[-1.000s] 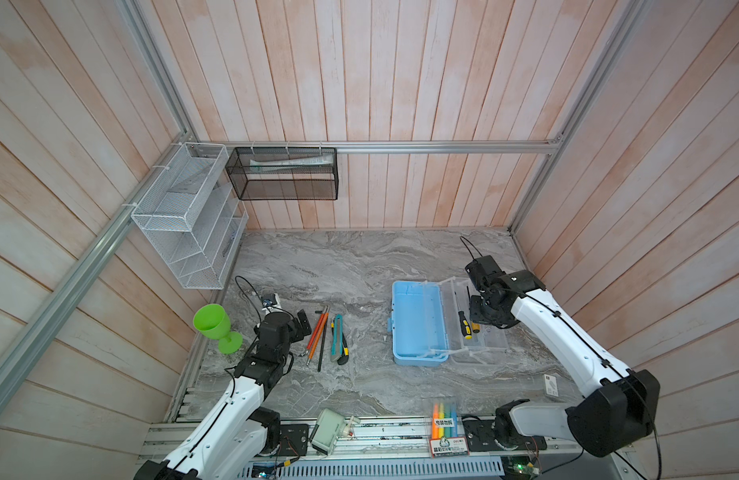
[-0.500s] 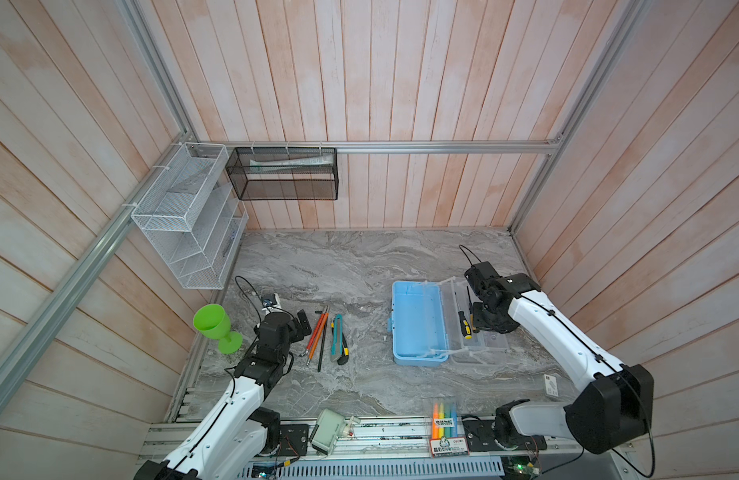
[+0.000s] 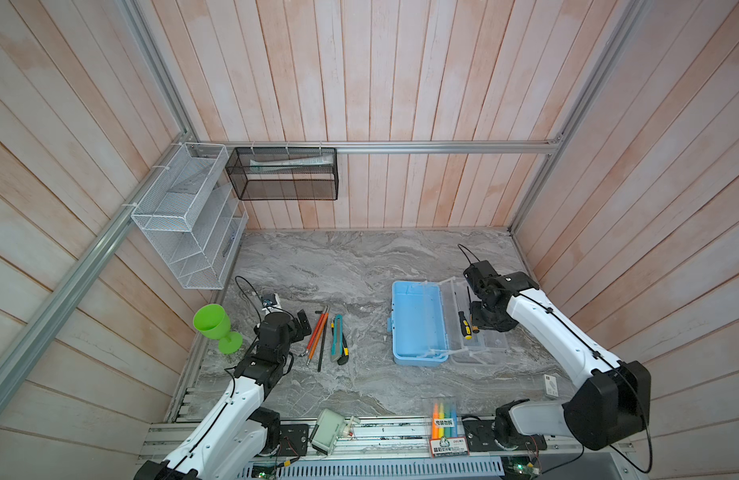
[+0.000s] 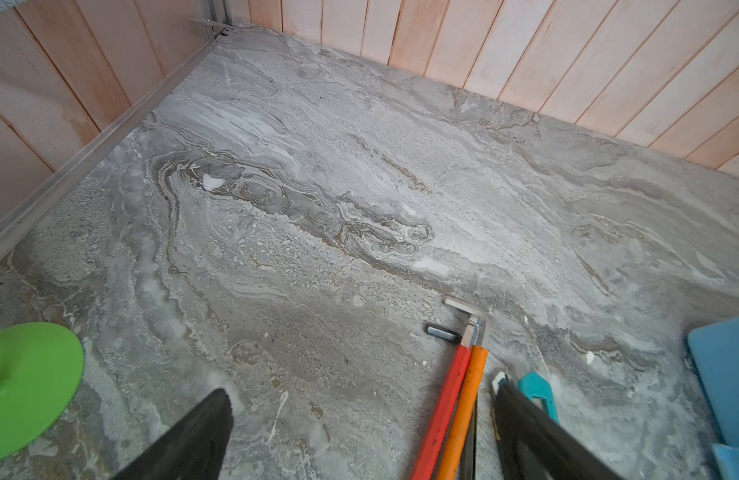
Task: Pack the tool kit
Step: 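Lower the second clear-handled screwdriver into the box and open the right gripper, then move the right gripper from the box over the loose tools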
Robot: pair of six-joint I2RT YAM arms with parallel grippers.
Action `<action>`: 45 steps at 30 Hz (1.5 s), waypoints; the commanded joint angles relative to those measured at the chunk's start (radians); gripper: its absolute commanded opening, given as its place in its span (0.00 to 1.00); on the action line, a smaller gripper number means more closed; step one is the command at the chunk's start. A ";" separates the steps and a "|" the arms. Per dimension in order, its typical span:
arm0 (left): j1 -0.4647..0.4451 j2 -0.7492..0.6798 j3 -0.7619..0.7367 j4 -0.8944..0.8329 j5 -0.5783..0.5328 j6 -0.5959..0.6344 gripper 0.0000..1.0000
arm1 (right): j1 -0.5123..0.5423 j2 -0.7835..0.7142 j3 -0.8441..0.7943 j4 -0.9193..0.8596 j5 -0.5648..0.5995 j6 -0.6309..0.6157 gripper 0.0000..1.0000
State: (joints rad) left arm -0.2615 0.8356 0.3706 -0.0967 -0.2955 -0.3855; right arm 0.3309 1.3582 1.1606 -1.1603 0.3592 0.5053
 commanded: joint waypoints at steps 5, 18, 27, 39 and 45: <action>0.005 -0.003 0.022 0.010 0.007 0.002 1.00 | 0.074 -0.050 0.095 0.216 -0.255 -0.010 0.26; 0.005 -0.006 0.022 0.011 0.008 0.003 1.00 | 0.605 0.274 0.193 0.633 -0.311 0.133 0.41; 0.006 -0.054 0.000 0.010 0.005 0.001 1.00 | 0.677 0.544 0.302 0.771 -0.406 0.108 0.45; 0.007 -0.100 -0.018 0.006 -0.001 -0.004 1.00 | 0.678 0.703 0.392 0.752 -0.427 0.069 0.43; 0.007 -0.119 -0.024 0.002 -0.005 -0.006 1.00 | 0.669 0.777 0.455 0.697 -0.433 0.027 0.43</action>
State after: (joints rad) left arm -0.2615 0.7368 0.3618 -0.0975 -0.2955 -0.3859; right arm 1.0080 2.0987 1.5764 -0.4107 -0.0723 0.5648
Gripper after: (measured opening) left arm 0.998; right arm 0.431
